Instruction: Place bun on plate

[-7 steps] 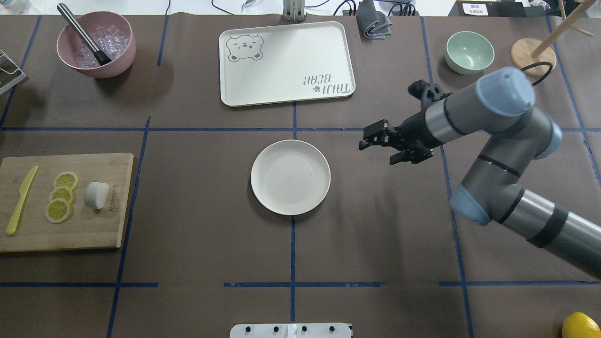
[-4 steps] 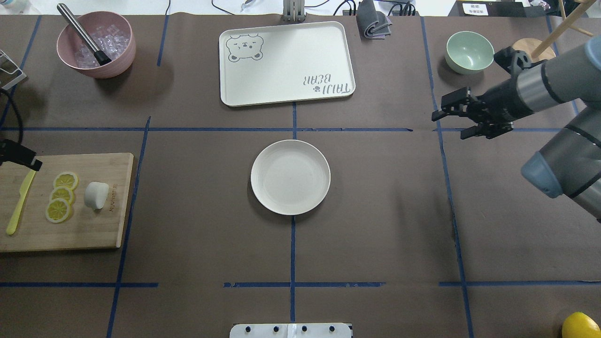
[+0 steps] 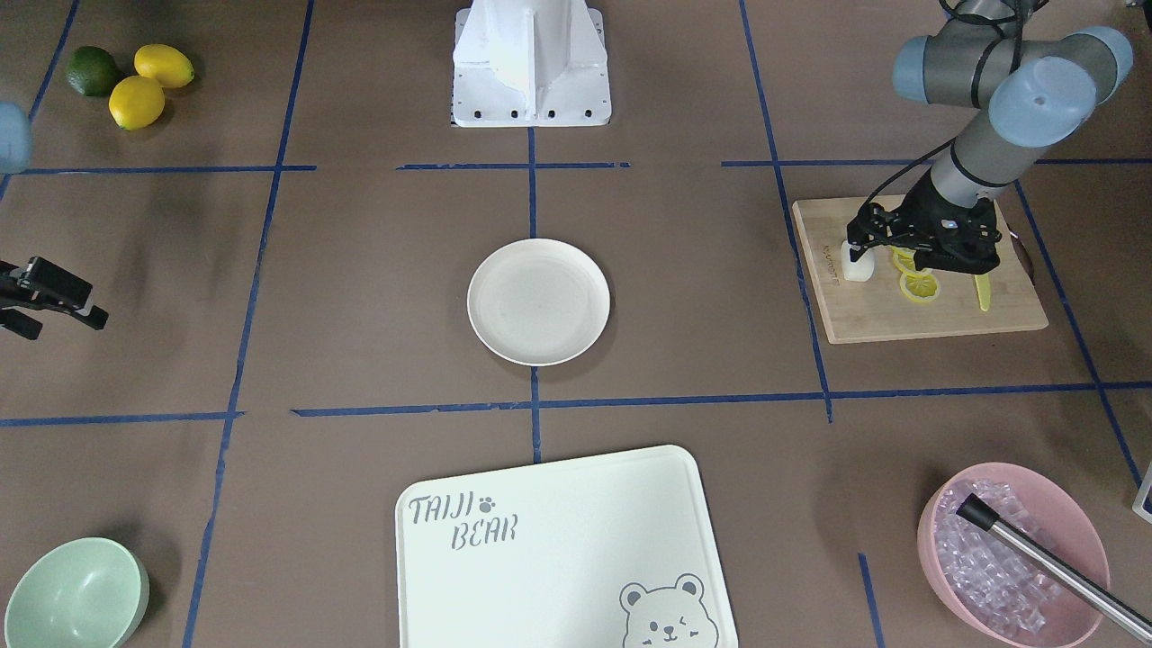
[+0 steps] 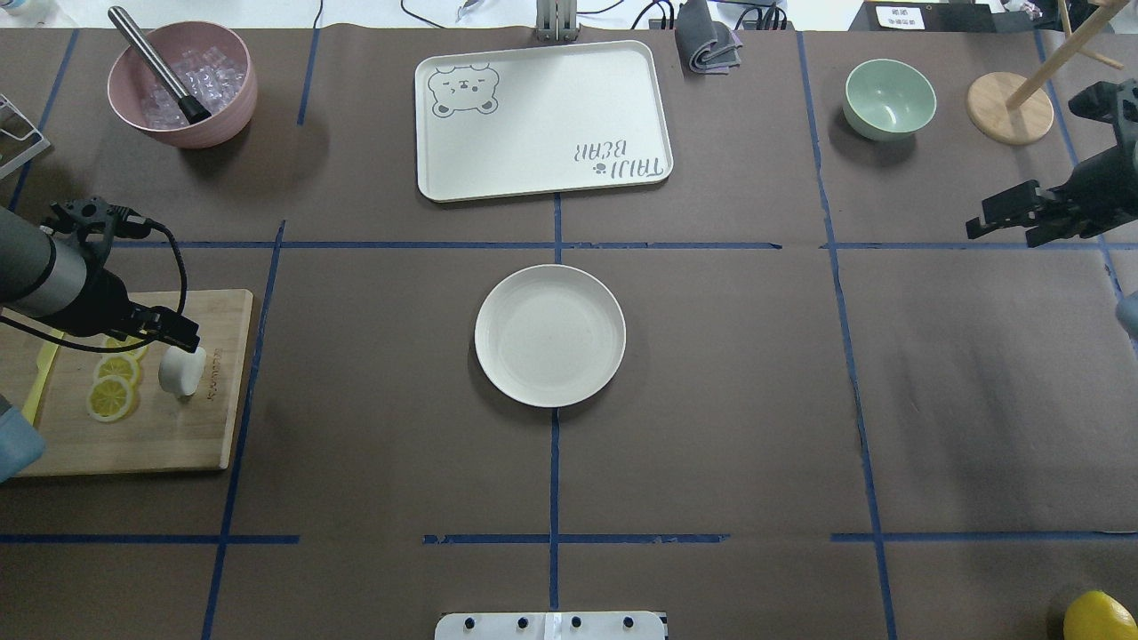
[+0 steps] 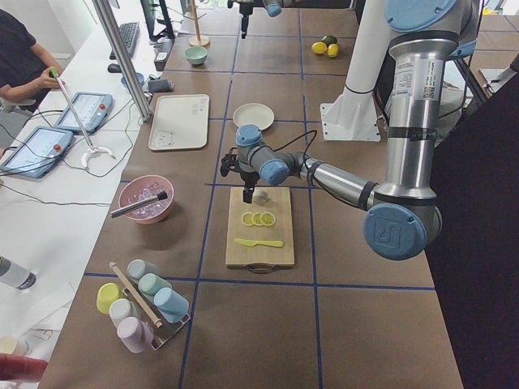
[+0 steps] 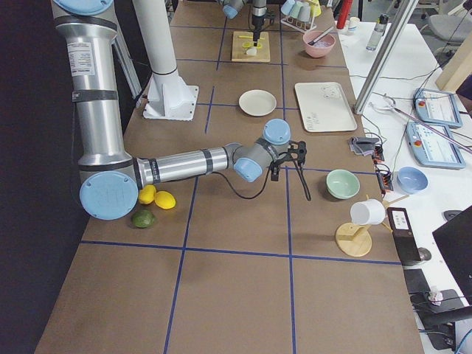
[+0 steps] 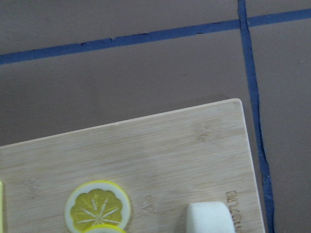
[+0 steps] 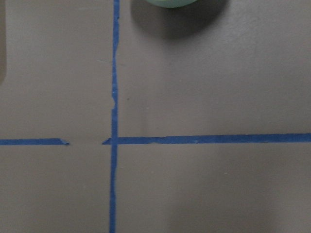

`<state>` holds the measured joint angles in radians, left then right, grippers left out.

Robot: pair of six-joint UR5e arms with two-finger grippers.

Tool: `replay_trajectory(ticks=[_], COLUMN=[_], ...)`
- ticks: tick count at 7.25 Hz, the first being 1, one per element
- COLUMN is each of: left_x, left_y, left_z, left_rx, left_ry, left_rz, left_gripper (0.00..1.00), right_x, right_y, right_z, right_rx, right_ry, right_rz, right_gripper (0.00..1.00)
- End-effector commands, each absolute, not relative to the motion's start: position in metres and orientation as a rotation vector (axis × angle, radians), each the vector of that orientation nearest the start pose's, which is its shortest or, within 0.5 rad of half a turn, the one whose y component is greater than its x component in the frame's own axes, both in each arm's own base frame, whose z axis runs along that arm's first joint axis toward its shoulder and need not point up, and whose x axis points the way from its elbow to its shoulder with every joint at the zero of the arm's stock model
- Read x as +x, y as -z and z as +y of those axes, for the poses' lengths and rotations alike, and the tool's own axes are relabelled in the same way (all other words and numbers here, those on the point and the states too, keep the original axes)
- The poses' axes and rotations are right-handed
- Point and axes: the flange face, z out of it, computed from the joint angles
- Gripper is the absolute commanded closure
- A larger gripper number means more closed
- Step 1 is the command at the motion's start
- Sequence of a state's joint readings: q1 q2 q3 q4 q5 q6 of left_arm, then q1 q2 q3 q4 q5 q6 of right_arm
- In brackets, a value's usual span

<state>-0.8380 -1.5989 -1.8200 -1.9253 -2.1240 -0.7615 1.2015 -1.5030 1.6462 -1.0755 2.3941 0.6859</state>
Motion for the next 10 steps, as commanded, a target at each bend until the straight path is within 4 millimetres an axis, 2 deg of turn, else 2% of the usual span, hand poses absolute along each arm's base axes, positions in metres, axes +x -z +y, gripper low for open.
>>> replay_trajectory(ticks=[1, 2, 3, 4, 5, 6, 9, 10], left_x=[0.304, 0.31, 0.312, 0.319, 0.321, 0.321, 0.327, 0.33], left_y=[-0.493, -0.502, -0.506, -0.507, -0.507, -0.509, -0.511, -0.5], left_z=[-0.43, -0.43, -0.43, -0.425, -0.424, -0.424, -0.422, -0.424], left_rx=[0.074, 0.059, 0.051, 0.043, 0.04, 0.037, 0.029, 0.038], left_ry=[-0.159, -0.163, -0.163, -0.174, -0.179, -0.182, -0.199, -0.205], left_rz=[0.797, 0.787, 0.781, 0.78, 0.781, 0.779, 0.782, 0.799], left_gripper=[0.01, 0.01, 0.01, 0.01, 0.04, 0.09, 0.46, 0.5], right_x=[-0.076, -0.066, -0.062, -0.051, -0.047, -0.048, -0.047, -0.048], right_y=[-0.541, -0.525, -0.519, -0.534, -0.538, -0.539, -0.539, -0.538], right_z=[-0.526, -0.521, -0.516, -0.506, -0.503, -0.503, -0.503, -0.503], right_rx=[0.149, 0.135, 0.12, 0.117, 0.117, 0.115, 0.115, 0.114], right_ry=[0.113, 0.128, 0.14, 0.157, 0.161, 0.161, 0.16, 0.162], right_rz=[-0.855, -0.82, -0.812, -0.804, -0.801, -0.801, -0.804, -0.804], right_gripper=[0.0, 0.0, 0.0, 0.0, 0.0, 0.0, 0.0, 0.0])
